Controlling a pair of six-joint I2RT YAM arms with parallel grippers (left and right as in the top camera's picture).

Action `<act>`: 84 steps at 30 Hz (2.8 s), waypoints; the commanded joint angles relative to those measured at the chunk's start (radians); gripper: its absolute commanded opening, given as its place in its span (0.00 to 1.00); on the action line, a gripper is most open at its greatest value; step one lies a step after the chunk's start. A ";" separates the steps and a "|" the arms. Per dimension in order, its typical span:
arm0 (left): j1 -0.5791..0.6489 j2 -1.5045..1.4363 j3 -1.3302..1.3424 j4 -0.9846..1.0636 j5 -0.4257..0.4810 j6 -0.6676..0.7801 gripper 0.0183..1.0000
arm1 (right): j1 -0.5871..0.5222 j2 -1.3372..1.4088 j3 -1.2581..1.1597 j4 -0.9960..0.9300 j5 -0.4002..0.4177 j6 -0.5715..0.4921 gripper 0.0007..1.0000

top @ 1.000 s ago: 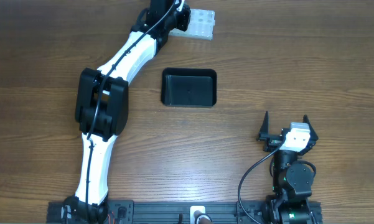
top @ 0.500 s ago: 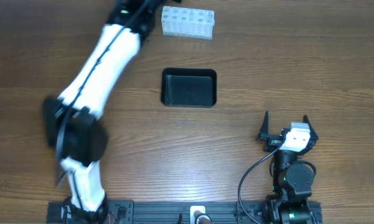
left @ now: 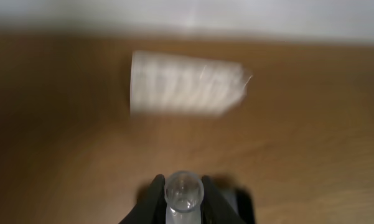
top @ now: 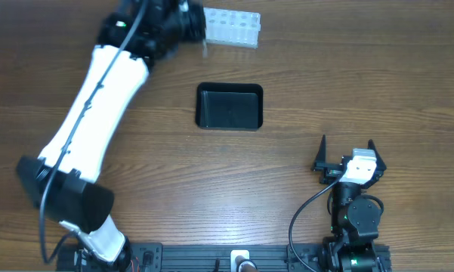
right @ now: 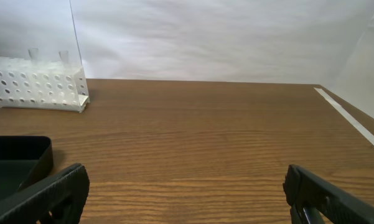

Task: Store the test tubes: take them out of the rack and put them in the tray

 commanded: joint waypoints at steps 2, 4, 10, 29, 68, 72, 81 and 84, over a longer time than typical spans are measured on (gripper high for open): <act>-0.050 0.053 -0.114 0.000 -0.040 -0.172 0.09 | -0.005 -0.007 -0.006 -0.001 0.013 -0.004 0.99; -0.071 0.087 -0.143 0.000 -0.061 -0.195 0.09 | -0.005 -0.007 -0.006 -0.001 0.013 -0.004 0.99; -0.109 0.175 -0.149 0.005 -0.097 -0.201 0.08 | -0.005 -0.007 -0.006 -0.001 0.013 -0.004 0.99; -0.146 0.245 -0.149 0.007 -0.190 -0.174 0.09 | -0.005 -0.007 -0.006 -0.001 0.013 -0.004 0.99; -0.148 0.130 -0.149 -0.007 -0.238 -0.169 0.53 | -0.005 -0.007 -0.006 -0.001 0.013 -0.004 0.99; -0.140 -0.035 -0.150 0.076 -0.381 -0.024 0.55 | -0.005 -0.007 -0.006 -0.001 0.013 -0.004 0.99; 0.088 -0.300 -0.277 0.373 -0.222 0.271 0.85 | -0.005 -0.007 -0.006 -0.001 0.013 -0.004 0.99; 0.192 -0.388 -0.420 0.489 -0.112 0.293 0.92 | -0.005 -0.007 -0.006 -0.001 0.013 -0.004 0.99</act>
